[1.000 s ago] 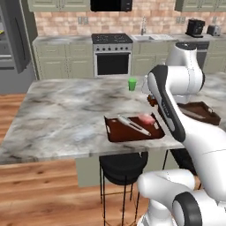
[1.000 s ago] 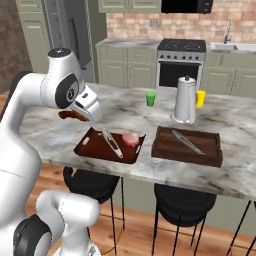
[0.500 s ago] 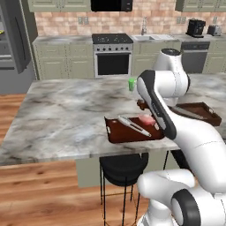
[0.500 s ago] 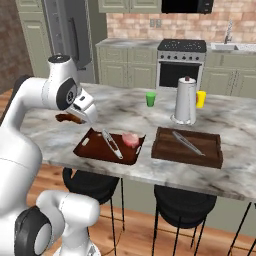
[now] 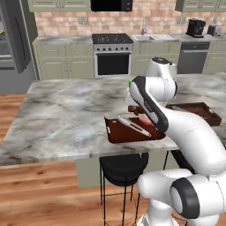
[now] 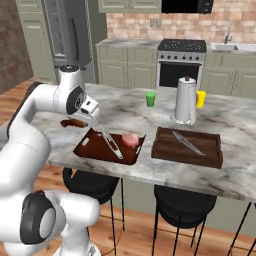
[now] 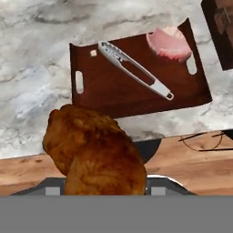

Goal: Gather the corn and carrot from the fridge and place them on a tray on the dining counter. Then gather the chicken drumstick and steak from the fridge and place them on the other tray.

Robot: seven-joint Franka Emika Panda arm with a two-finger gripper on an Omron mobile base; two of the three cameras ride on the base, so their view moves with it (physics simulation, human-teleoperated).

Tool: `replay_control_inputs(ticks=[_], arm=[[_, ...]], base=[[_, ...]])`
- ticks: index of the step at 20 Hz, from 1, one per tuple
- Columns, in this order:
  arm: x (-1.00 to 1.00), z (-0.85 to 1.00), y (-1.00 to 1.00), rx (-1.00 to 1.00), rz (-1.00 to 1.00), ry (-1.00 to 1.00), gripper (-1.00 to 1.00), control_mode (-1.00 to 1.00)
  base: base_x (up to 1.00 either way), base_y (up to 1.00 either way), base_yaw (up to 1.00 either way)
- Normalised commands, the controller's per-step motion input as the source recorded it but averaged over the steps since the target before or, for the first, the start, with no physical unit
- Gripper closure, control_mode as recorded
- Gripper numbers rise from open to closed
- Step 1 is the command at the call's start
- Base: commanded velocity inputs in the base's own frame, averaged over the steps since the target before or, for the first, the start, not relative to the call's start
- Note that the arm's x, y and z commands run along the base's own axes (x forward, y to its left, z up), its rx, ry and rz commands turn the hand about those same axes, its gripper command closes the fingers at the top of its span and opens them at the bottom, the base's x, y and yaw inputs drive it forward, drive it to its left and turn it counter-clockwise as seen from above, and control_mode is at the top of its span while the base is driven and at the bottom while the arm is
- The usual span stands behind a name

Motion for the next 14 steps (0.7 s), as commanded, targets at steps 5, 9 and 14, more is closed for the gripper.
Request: replay_control_inputs(ticks=[5, 9, 14], arm=[[0.82, -0.43, 0.10, -0.01, 0.02, 0.02, 1.00, -1.00], [0.71, -0.36, 0.02, -0.15, -0.02, 0.07, 1.00, -1.00], [0.64, -0.31, 0.09, -0.18, 0.06, 0.08, 1.00, -1.00]], base=[[0.00, 0.00, 0.00], [0.00, 0.00, 0.00], [0.00, 0.00, 0.00]])
